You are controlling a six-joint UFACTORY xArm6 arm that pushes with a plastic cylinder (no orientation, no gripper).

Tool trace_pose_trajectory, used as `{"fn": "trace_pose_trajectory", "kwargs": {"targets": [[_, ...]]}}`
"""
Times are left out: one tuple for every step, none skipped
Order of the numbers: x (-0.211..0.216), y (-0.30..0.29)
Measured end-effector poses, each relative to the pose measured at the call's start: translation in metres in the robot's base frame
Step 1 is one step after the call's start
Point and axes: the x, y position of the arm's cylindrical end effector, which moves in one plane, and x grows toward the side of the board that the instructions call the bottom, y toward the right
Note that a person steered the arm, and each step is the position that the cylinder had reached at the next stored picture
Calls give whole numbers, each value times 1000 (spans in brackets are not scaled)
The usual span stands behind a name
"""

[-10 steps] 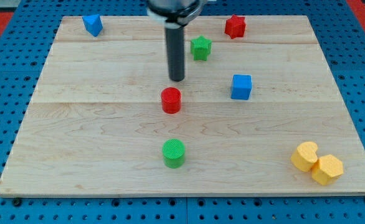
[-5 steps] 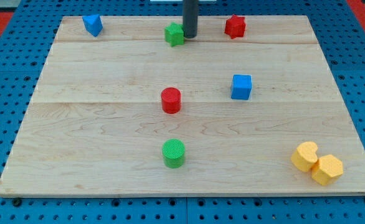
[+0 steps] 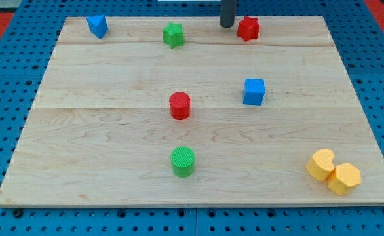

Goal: Move the green star to the top center

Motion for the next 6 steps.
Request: {"fn": "trace_pose_trajectory", "kwargs": {"targets": [[17,1],[28,23],[28,66],[43,80],[93,44],[107,-36]]}}
